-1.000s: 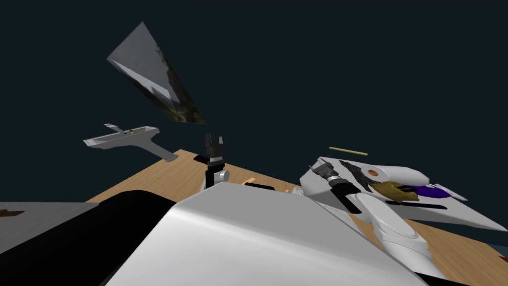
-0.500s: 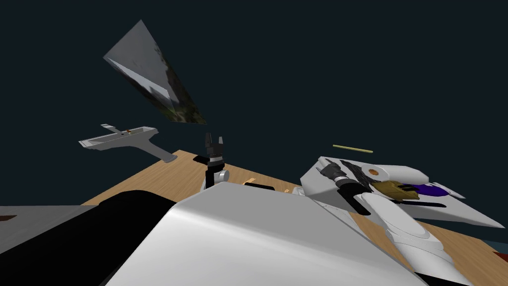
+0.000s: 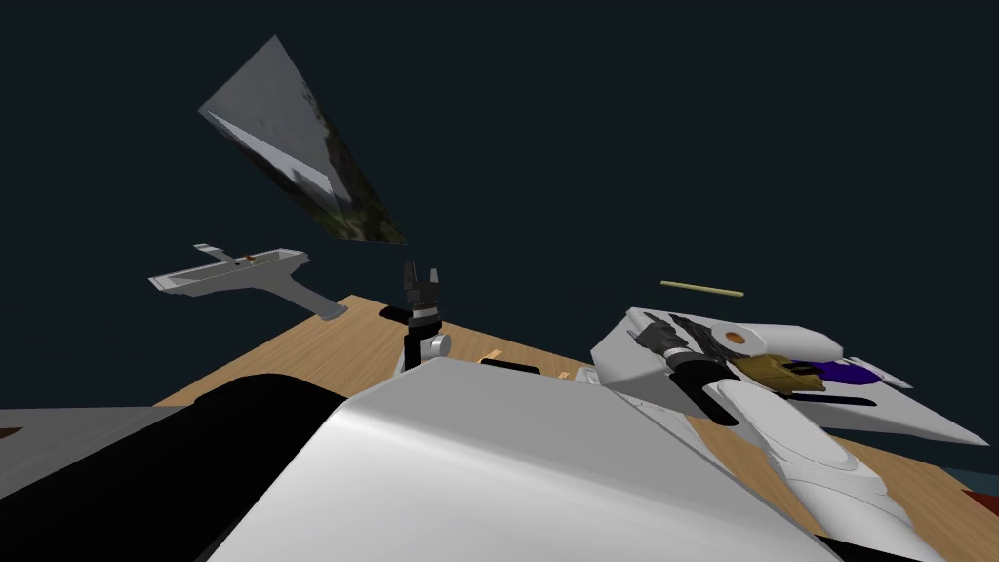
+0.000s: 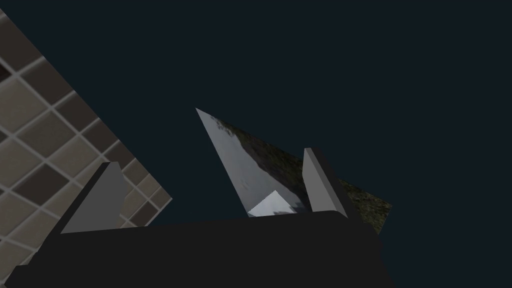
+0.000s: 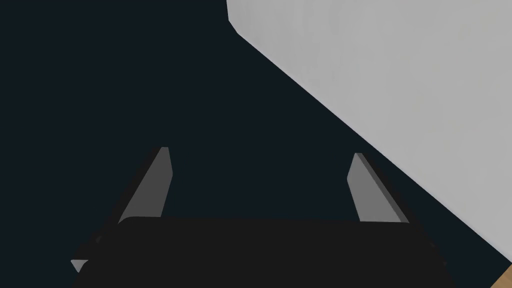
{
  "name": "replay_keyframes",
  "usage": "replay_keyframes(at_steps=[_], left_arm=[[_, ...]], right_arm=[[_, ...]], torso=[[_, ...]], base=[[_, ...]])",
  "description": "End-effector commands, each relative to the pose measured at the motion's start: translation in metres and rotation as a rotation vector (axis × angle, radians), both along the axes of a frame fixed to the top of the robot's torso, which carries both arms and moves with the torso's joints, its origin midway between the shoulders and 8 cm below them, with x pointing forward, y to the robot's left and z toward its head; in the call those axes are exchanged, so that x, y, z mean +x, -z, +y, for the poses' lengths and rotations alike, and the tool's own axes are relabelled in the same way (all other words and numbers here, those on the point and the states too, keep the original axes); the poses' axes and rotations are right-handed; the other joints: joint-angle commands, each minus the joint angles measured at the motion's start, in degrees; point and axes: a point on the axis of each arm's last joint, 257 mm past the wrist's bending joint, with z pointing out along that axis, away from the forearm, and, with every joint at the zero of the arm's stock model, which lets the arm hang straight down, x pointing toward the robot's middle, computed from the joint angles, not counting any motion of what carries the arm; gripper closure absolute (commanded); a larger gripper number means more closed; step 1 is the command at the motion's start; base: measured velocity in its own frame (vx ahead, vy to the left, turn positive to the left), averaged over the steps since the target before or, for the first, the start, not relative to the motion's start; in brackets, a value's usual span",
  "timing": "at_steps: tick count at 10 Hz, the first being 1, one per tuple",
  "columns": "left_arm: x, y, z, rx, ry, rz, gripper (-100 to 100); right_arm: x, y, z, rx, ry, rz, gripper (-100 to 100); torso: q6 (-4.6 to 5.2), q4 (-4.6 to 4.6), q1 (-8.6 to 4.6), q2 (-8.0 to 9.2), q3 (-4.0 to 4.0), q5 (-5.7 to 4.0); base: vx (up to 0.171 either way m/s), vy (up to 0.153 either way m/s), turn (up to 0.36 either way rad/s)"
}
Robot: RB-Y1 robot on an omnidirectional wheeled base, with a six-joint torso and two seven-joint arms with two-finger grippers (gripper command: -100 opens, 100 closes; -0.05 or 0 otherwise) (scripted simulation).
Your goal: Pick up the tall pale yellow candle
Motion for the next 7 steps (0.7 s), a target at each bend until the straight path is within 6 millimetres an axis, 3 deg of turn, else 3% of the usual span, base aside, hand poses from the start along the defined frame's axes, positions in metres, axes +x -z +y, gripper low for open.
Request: replay_keyframes(at_steps=[1,5,6,7], left_arm=[[0.0,0.0,0.0,0.0,0.0,0.0,0],[0.0,0.0,0.0,0.0,0.0,0.0,0],[0.0,0.0,0.0,0.0,0.0,0.0,0],[0.0,0.0,0.0,0.0,0.0,0.0,0]], right_arm=[[0.0,0.0,0.0,0.0,0.0,0.0,100],[0.0,0.0,0.0,0.0,0.0,0.0,100],[0.0,0.0,0.0,0.0,0.0,0.0,0],[0.009,-0.019,-0.008,-0.014,-0.002,-0.023,-100]], torso=[[0.0,0.0,0.0,0.0,0.0,0.0],[0.0,0.0,-0.01,0.0,0.0,0.0],[0.0,0.0,-0.01,0.0,0.0,0.0],[0.0,0.0,-0.01,0.0,0.0,0.0]], base=[[0.0,0.0,0.0],[0.0,0.0,0.0],[0.0,0.0,0.0],[-0.043,0.065,-0.045]])
